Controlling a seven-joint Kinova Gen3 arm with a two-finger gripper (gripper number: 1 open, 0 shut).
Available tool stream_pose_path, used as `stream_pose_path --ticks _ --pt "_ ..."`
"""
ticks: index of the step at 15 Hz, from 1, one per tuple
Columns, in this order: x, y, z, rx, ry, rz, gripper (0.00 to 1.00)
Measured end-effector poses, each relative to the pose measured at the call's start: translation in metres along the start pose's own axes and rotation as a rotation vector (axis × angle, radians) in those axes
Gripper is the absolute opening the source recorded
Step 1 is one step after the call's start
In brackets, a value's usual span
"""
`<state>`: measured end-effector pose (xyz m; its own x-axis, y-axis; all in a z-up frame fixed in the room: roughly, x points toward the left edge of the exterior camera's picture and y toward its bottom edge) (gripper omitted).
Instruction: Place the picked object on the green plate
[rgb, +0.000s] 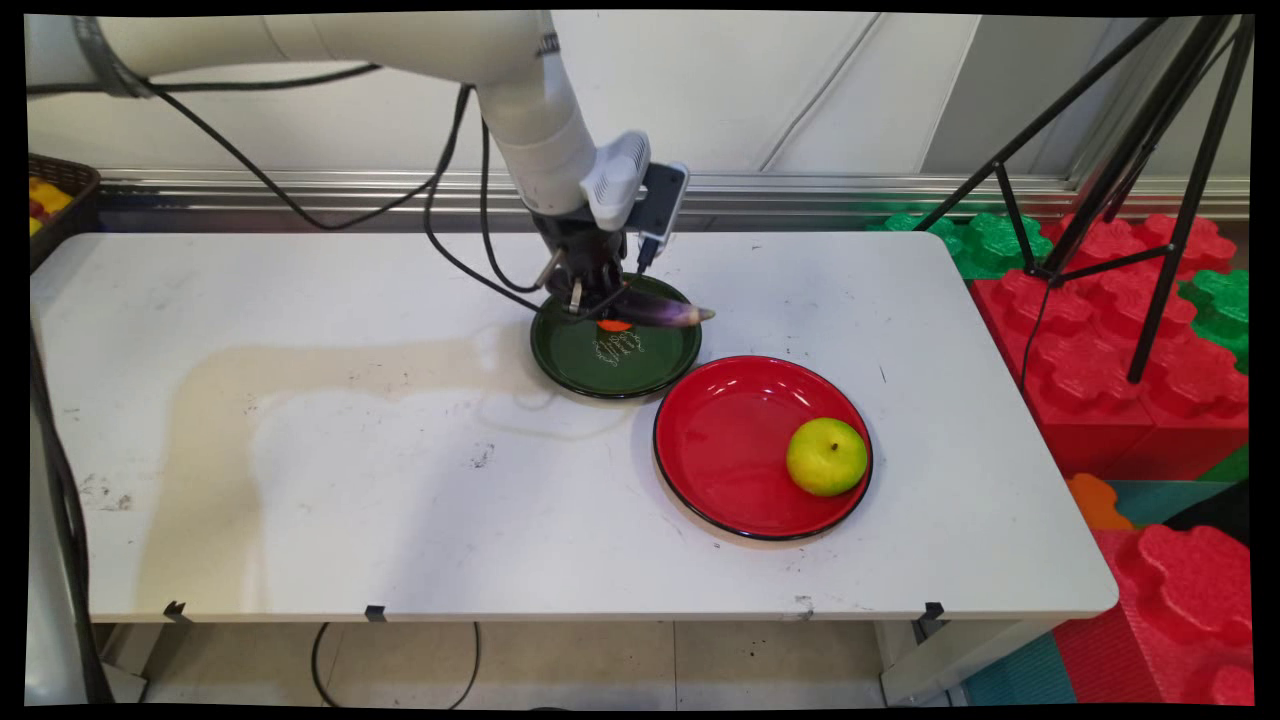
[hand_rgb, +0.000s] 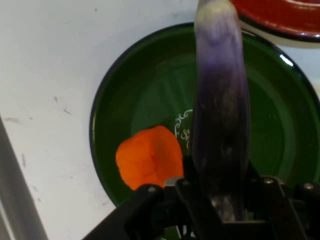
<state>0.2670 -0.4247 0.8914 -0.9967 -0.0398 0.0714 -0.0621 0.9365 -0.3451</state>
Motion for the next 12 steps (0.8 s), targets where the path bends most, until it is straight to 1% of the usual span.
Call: stream_pose_path --ticks 6,12 --pt "-0.008 0.001 0.047 -0.058 -0.048 -0.013 0.00" --pt "-0.016 0.002 0.069 -0.084 -0.068 0.002 0.00"
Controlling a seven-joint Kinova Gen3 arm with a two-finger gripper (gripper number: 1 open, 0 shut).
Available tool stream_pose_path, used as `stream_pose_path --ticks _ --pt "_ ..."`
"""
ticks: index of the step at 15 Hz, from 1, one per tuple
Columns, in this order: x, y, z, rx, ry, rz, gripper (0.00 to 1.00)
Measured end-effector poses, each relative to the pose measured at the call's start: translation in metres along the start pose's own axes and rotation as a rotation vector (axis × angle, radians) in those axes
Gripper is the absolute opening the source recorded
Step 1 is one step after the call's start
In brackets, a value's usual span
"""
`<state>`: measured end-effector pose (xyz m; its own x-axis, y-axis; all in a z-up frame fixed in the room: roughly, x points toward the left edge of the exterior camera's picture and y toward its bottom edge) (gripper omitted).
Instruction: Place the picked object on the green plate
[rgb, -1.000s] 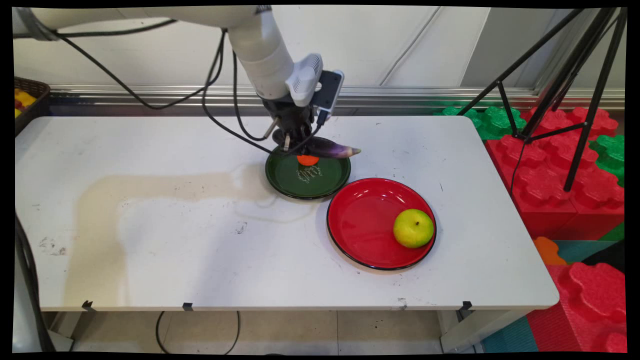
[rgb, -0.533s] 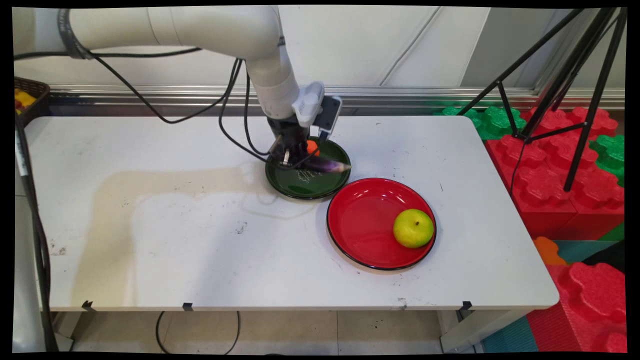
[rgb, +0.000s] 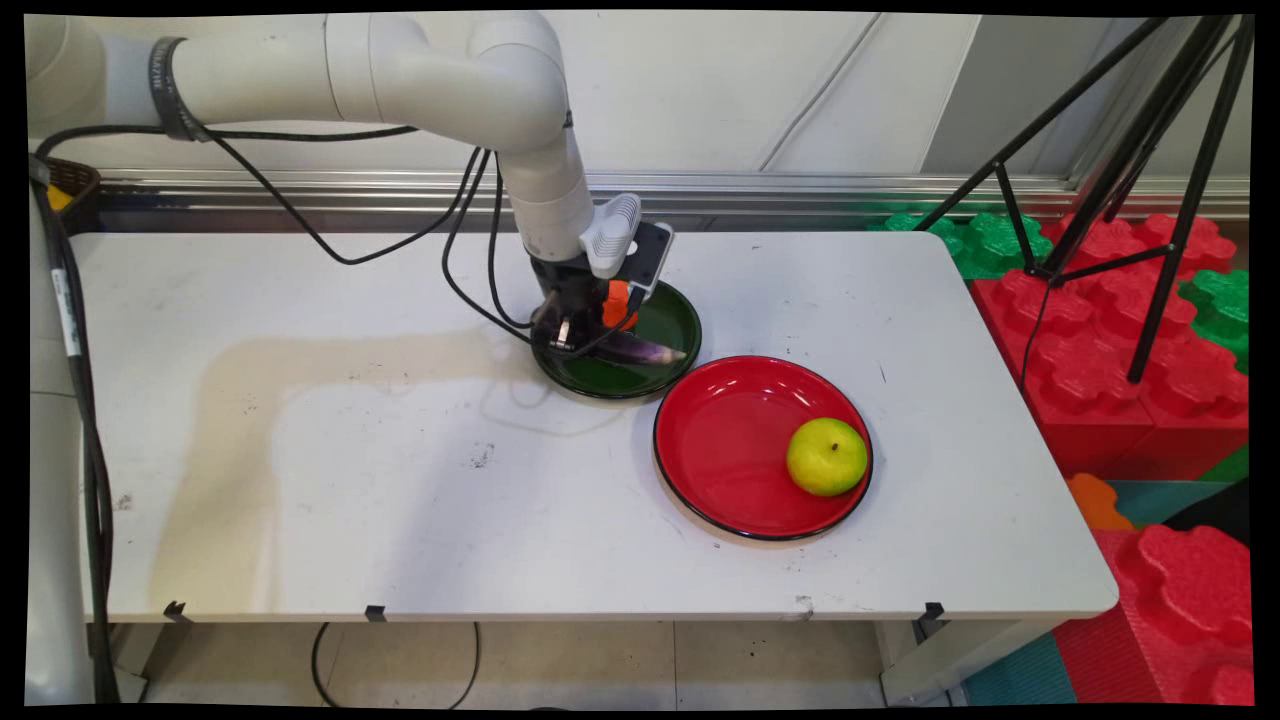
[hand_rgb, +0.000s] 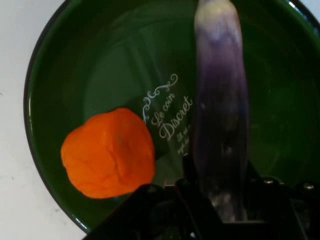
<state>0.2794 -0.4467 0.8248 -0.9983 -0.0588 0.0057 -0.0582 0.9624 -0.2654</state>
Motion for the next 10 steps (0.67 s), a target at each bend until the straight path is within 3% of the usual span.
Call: stream_pose_path --ticks 4,5,10 --pt "-0.003 -0.001 0.005 -0.002 0.004 0.030 0.00" --pt "-0.004 -0.001 0.004 -0.001 0.006 0.039 1.00" --pt "-0.012 -0.001 -0.004 0.015 0.028 0.080 1.00"
